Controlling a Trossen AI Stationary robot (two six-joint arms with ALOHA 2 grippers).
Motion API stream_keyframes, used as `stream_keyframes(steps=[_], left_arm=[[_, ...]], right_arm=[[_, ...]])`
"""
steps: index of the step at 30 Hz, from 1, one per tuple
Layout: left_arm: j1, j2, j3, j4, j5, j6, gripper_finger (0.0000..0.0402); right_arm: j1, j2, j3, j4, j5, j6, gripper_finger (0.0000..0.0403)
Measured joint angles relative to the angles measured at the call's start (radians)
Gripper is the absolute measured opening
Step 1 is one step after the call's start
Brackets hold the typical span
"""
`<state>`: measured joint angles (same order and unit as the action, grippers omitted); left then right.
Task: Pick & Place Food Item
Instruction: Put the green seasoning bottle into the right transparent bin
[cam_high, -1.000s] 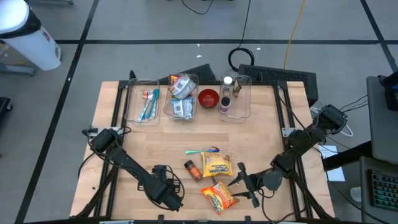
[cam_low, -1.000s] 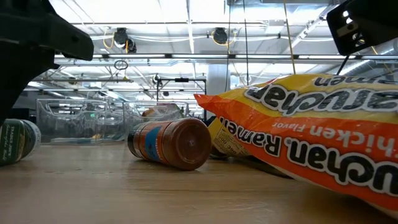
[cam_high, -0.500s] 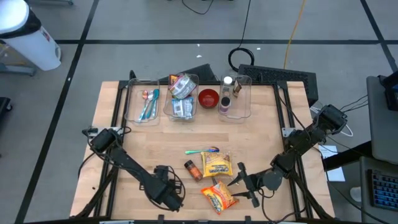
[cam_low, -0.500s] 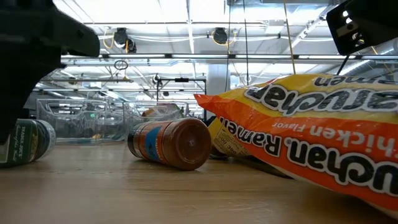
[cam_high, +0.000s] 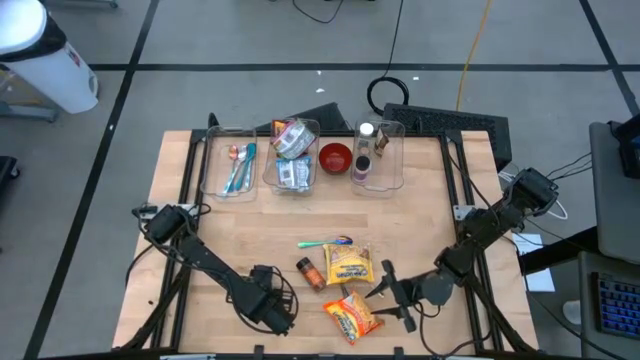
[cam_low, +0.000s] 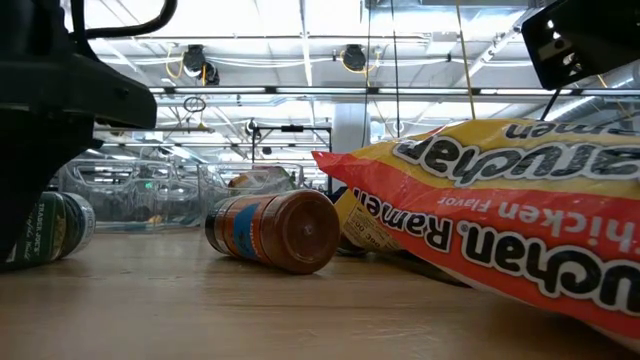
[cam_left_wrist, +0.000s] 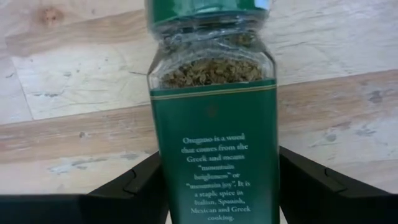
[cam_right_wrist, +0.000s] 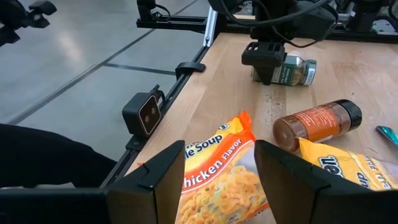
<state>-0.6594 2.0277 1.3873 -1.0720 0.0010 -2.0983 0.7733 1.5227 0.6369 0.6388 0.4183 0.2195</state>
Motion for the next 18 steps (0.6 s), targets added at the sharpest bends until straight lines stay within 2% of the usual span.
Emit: stream_keyframes(steps=[4, 11, 18], left_arm=[[0.0, -0.001, 0.0, -0.022, -0.002, 0.038, 0.0206], [0.005, -0.007, -0.003, -0.121, -0.031, 0.142, 0.0205], [0.004, -0.044, -0.002, -0.093, -0.2, 0.224, 0.0205]], right_arm=[[-0.008, 0.0, 0.0, 0.0, 0.0, 0.001, 0.0185], [-0.022, 0.0, 0.0, 0.028, 0.0, -0.029, 0.0185], [-0.022, 0.0, 0.0, 0.081, 0.0, -0.127, 0.0185]])
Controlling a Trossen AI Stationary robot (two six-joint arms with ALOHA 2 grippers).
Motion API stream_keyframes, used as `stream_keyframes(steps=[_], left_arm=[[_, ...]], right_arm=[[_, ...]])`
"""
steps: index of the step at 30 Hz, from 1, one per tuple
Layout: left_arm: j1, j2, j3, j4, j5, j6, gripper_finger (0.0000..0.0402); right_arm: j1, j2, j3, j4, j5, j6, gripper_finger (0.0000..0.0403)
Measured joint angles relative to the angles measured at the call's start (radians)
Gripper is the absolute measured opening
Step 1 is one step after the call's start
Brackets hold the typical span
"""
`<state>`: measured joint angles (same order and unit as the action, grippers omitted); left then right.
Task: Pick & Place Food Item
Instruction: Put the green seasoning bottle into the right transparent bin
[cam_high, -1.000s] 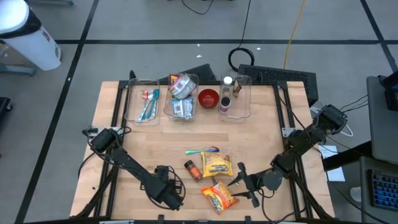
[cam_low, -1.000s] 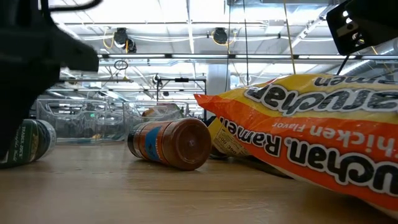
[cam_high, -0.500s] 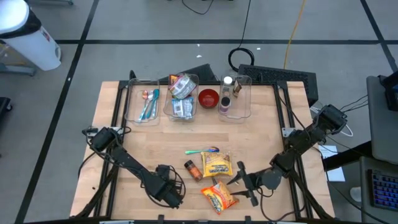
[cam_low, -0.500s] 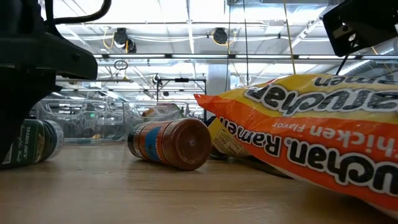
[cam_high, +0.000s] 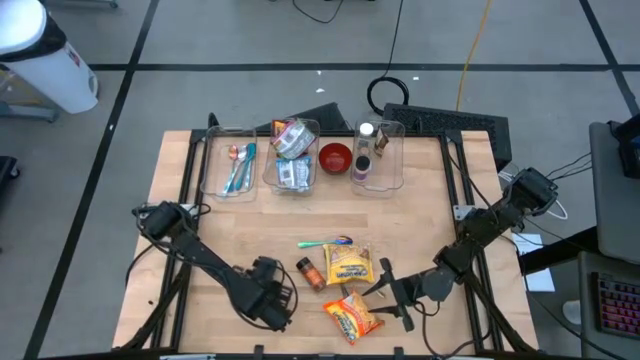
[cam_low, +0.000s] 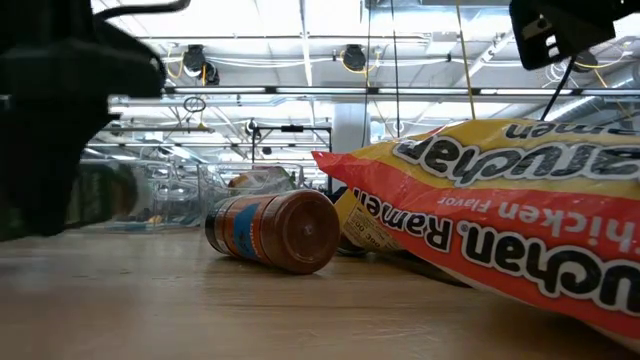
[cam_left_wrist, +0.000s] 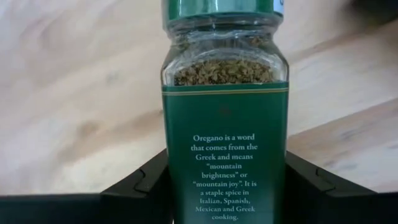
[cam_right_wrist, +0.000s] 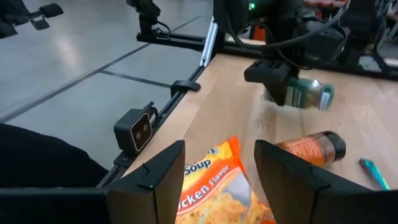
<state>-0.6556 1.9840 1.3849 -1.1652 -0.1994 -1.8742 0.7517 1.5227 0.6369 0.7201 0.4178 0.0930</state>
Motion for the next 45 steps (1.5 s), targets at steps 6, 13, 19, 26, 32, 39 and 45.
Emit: stream_keyframes(steps=[6, 13, 19, 26, 32, 39, 45], left_arm=[[0.012, -0.021, 0.001, 0.044, -0.148, 0.129, 0.0205], [0.057, -0.035, 0.002, 0.108, -0.278, 0.322, 0.0205], [0.103, -0.043, 0.002, 0.22, -0.362, 0.552, 0.0205], [0.167, -0.043, 0.002, 0.426, -0.337, 0.909, 0.0205], [0.221, -0.043, 0.002, 0.546, -0.241, 1.144, 0.0205], [0.282, -0.043, 0.003, 0.691, -0.182, 1.38, 0.0205], [0.326, -0.043, 0.003, 0.707, -0.157, 1.477, 0.0205]], right_arm=[[-0.024, 0.0, 0.0, 0.041, -0.003, -0.03, 0.0185], [-0.082, -0.001, 0.0, 0.055, -0.02, -0.028, 0.0201], [-0.138, -0.005, 0.0, 0.064, -0.08, -0.026, 0.0243], [-0.179, -0.079, 0.0, 0.02, -0.08, -0.071, 0.0284], [-0.191, -0.15, 0.0, -0.052, -0.081, -0.136, 0.0295], [-0.26, -0.177, 0.0, -0.161, -0.081, -0.155, 0.0289], [-0.33, -0.177, 0.0, -0.177, -0.096, -0.17, 0.029]])
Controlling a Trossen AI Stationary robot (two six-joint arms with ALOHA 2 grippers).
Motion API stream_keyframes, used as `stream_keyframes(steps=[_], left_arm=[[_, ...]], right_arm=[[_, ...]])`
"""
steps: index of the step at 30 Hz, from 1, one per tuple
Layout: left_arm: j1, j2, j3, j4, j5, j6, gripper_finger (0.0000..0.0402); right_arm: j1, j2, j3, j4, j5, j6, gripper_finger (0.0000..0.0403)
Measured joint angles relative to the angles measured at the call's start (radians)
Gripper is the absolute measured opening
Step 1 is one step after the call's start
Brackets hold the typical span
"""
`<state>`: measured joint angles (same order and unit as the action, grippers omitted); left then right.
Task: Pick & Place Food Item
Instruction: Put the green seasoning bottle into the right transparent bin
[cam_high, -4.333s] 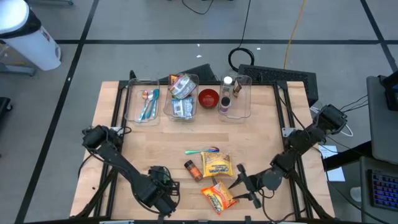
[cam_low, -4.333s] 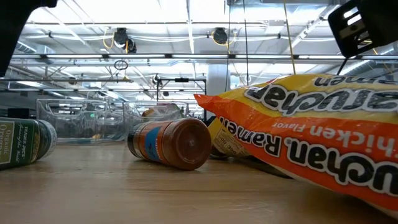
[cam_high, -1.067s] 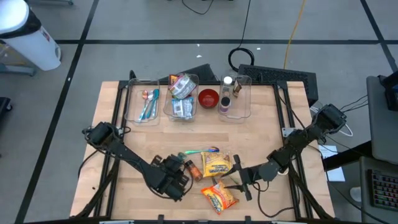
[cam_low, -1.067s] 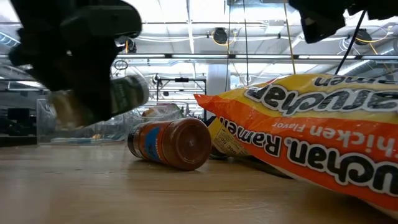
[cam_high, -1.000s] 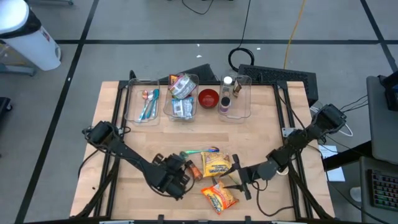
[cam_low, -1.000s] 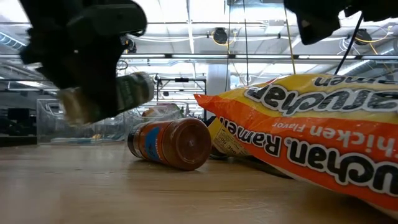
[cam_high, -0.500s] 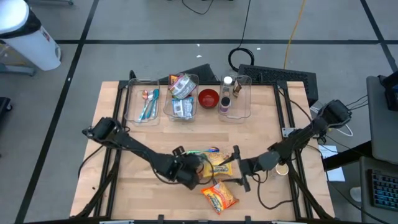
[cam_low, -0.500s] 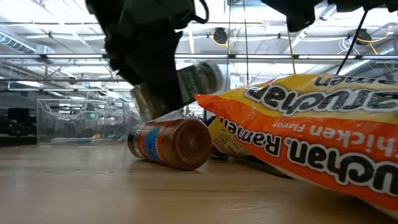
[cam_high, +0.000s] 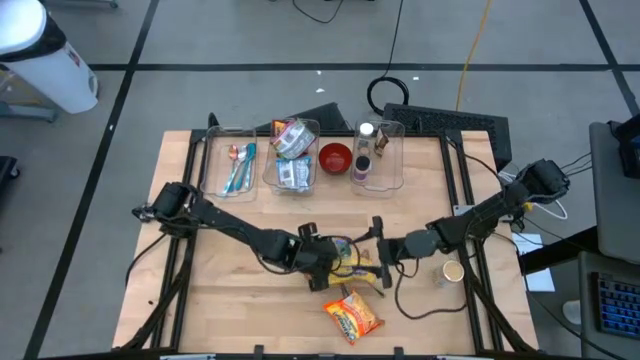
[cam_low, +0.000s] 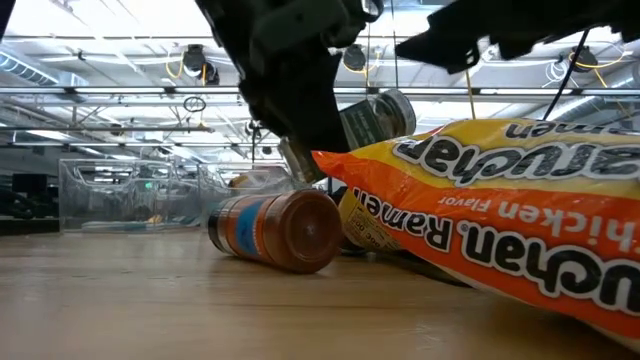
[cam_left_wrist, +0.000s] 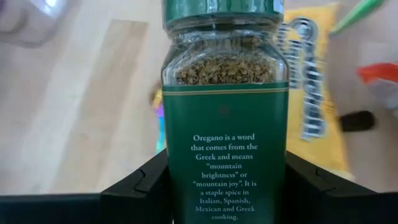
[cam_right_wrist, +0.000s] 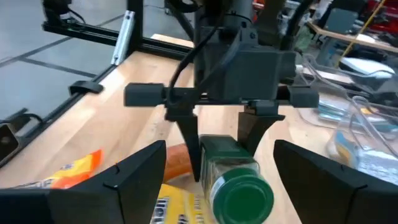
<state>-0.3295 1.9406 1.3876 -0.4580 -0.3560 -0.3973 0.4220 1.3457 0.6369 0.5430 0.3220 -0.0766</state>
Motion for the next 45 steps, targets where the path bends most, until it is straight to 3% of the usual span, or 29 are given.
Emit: stream_keyframes(steps=[4, 12, 17, 33, 45], left_arm=[[0.019, 0.0, 0.0, 0.002, -0.011, 0.043, 0.0205], [0.023, -0.012, 0.0, 0.015, -0.011, 0.123, 0.0205], [0.026, -0.056, 0.002, 0.02, -0.025, 0.163, 0.0205], [0.048, -0.107, 0.002, 0.038, -0.008, 0.217, 0.0205], [0.048, -0.107, 0.002, 0.063, -0.01, 0.23, 0.0205]], right_arm=[[-0.059, 0.0, 0.0, 0.004, -0.115, 0.002, 0.0285], [-0.136, 0.0, 0.0, 0.005, -0.148, 0.001, 0.0283], [-0.169, 0.0, 0.0, 0.013, -0.248, 0.001, 0.0281], [-0.203, 0.001, 0.0, 0.052, -0.249, -0.018, 0.0275], [-0.203, 0.001, 0.0, 0.025, -0.248, -0.011, 0.0208]])
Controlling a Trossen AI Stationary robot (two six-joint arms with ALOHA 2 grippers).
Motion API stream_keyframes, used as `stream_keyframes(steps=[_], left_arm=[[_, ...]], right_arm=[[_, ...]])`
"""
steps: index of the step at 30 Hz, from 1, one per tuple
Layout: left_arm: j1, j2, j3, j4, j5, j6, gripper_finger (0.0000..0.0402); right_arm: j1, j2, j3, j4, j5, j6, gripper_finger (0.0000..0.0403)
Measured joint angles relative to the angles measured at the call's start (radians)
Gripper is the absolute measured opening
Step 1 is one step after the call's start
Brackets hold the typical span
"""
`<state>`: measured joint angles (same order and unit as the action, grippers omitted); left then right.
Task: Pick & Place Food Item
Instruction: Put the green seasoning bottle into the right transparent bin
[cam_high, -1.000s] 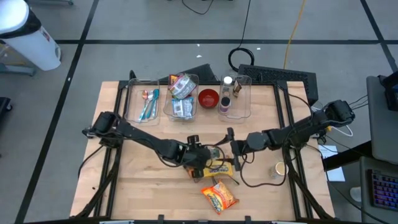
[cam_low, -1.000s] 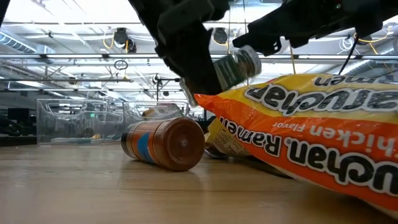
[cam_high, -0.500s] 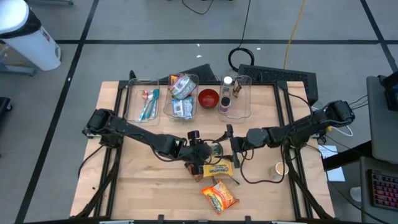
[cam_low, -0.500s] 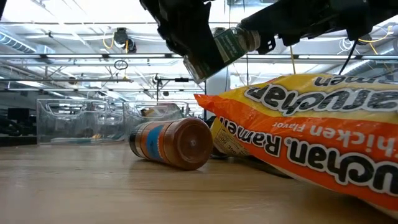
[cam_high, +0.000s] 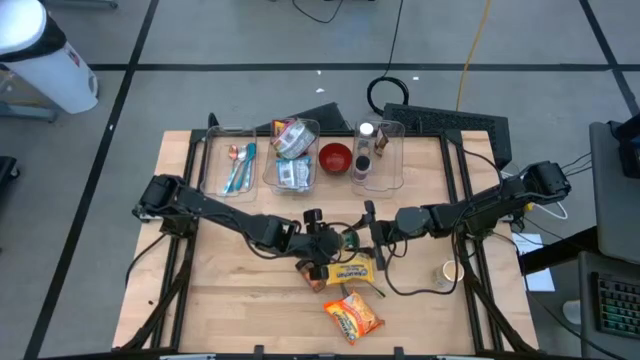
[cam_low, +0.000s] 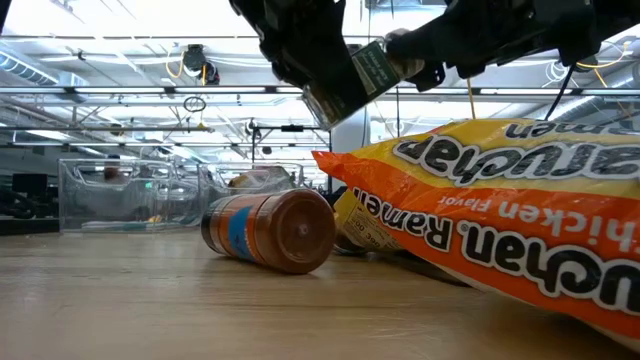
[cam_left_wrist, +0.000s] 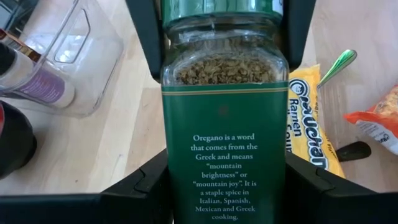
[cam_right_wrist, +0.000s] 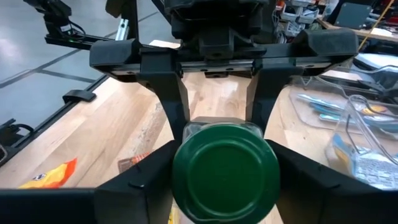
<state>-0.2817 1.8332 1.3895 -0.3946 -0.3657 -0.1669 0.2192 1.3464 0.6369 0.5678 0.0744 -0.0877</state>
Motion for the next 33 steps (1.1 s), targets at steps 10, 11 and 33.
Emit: stream_keyframes(steps=[10, 11, 33], left_arm=[[0.009, 0.0, 0.0, -0.001, 0.002, -0.013, 0.0209], [0.011, 0.0, 0.0, 0.0, 0.003, -0.015, 0.0221], [0.009, -0.231, 0.022, -0.026, -0.048, 0.026, 0.0362]], right_arm=[[0.0, 0.0, 0.0, -0.004, 0.003, -0.001, 0.0195], [0.0, 0.0, 0.0, -0.004, 0.002, 0.0, 0.0195], [-0.055, -0.022, -0.002, -0.041, 0.029, -0.02, 0.0195]])
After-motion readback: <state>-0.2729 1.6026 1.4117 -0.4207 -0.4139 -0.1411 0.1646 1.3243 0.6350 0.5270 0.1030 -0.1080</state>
